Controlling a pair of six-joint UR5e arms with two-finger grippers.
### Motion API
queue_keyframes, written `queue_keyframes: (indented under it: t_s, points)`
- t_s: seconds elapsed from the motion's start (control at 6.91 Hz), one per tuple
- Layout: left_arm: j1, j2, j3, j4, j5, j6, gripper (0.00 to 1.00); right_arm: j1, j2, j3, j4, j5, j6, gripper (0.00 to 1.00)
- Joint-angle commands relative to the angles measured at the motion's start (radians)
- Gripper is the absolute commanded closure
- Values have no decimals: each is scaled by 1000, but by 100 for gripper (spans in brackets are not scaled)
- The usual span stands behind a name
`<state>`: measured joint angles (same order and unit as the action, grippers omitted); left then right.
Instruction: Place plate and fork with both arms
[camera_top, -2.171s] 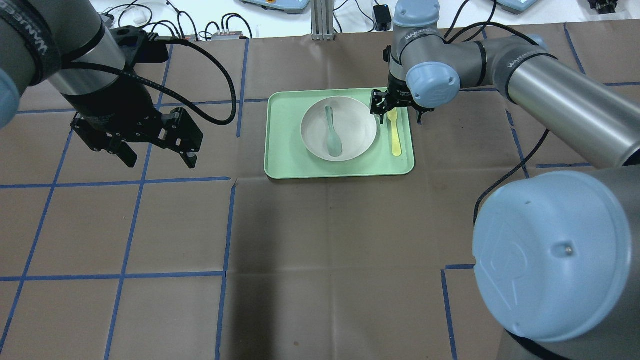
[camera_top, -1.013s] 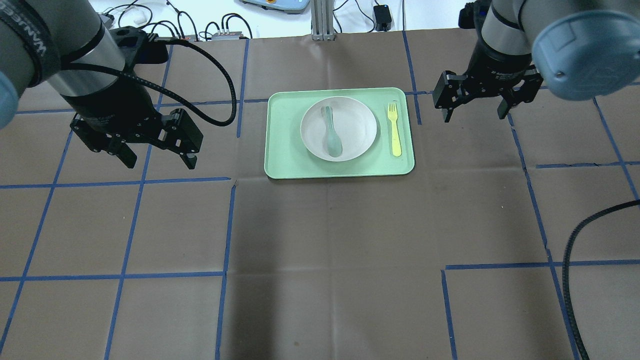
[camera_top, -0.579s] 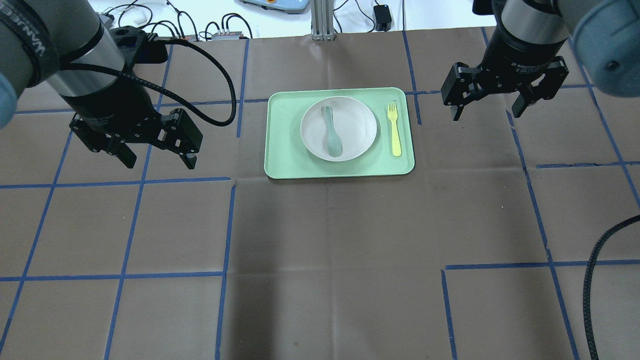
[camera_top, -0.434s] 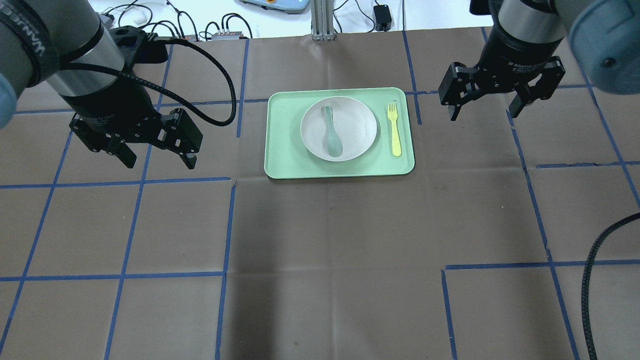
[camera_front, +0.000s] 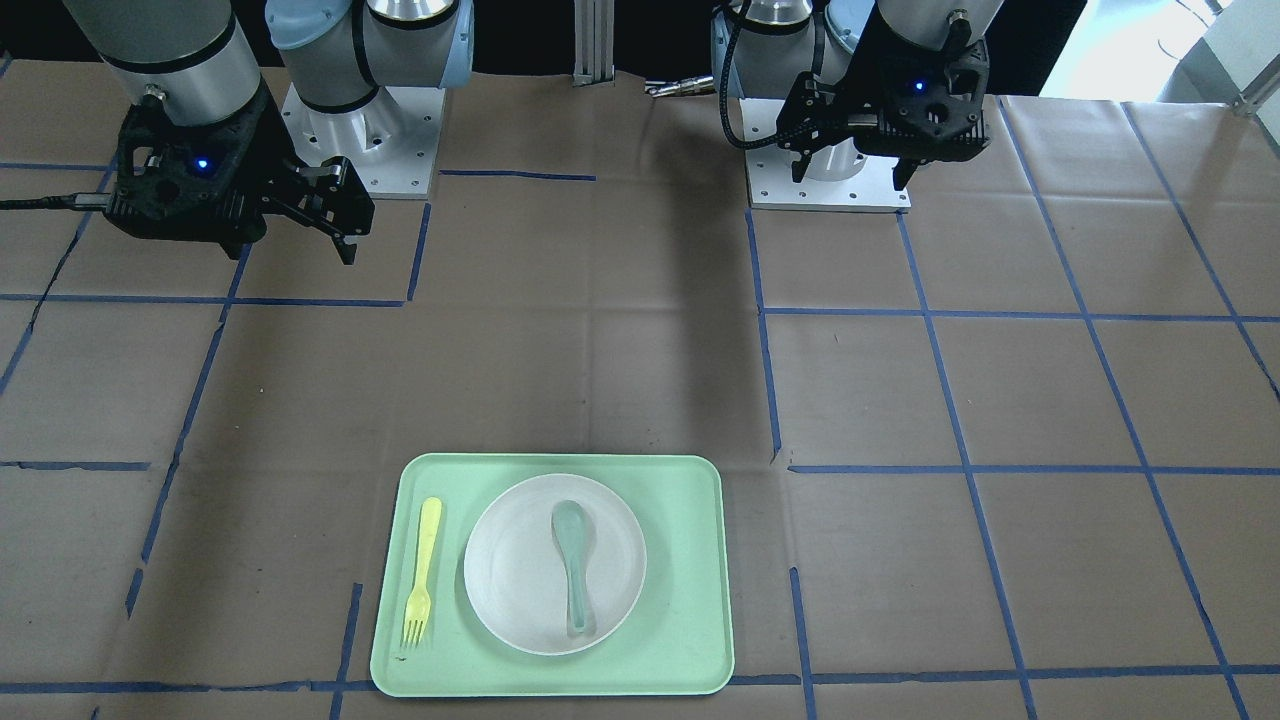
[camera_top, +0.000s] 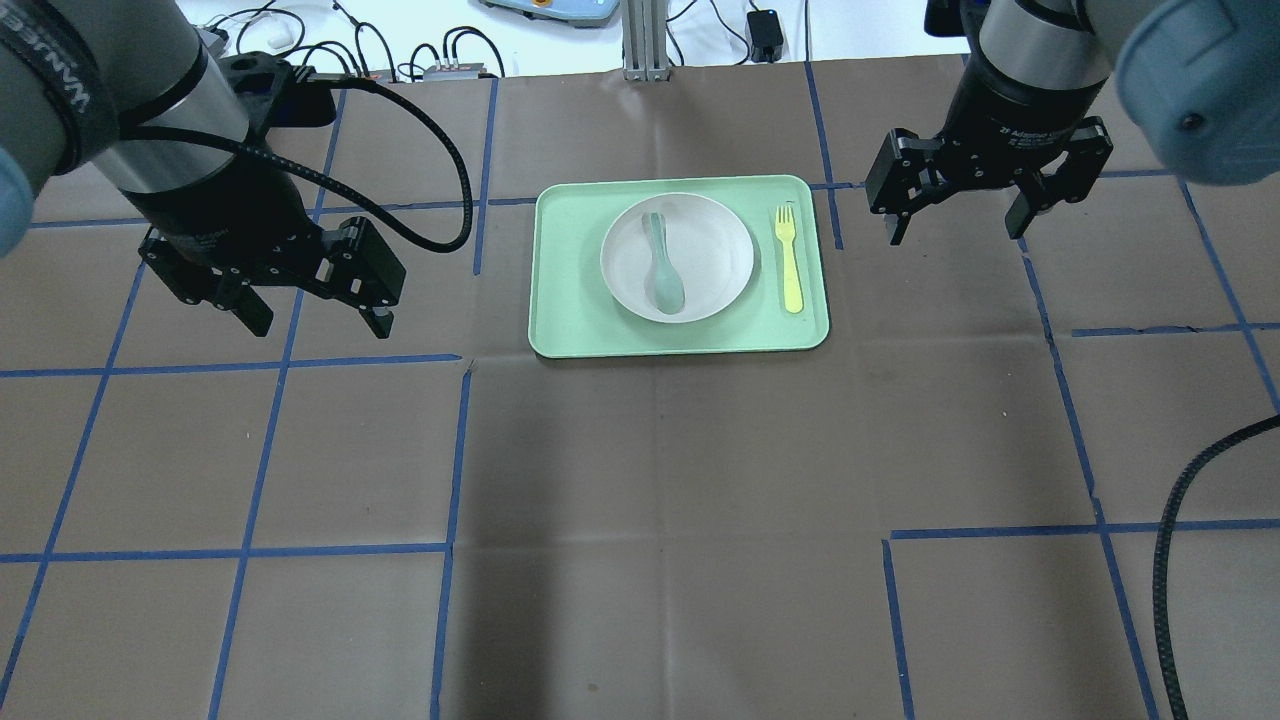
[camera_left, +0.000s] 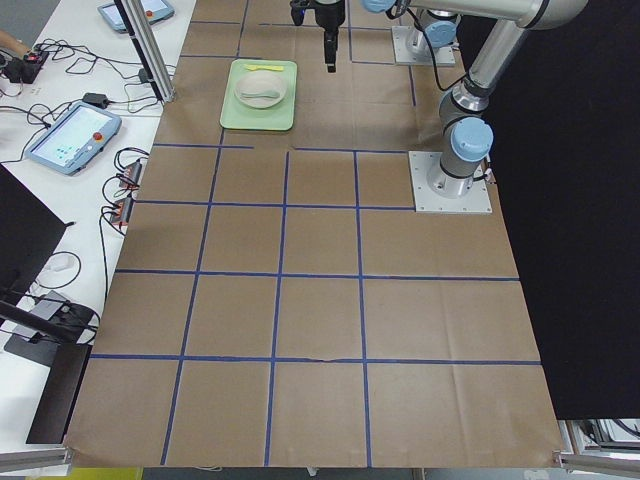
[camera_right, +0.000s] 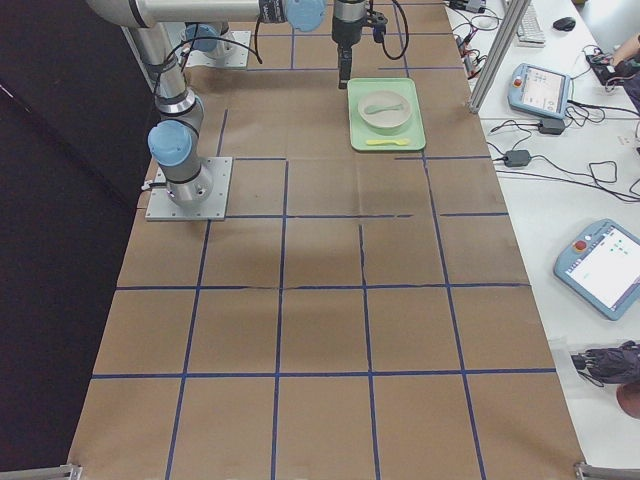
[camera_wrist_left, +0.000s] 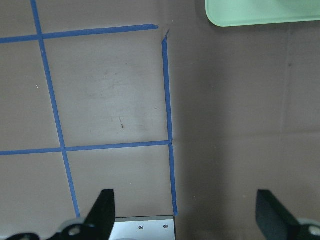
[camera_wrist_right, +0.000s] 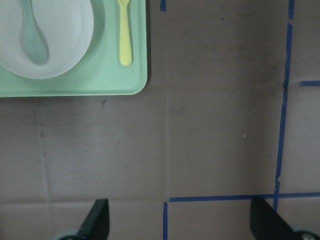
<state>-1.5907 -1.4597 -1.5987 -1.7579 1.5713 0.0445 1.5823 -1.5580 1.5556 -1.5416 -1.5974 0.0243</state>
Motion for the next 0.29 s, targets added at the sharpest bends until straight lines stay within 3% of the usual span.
queue_keyframes:
  t_s: [0.0,0.14]
  points:
    - [0,2,-1,2,-1,0,0,1,-1,0,-2,1,0,0]
    - [0,2,-3,2,-1,0,0,1,-1,0,-2,1,0,0]
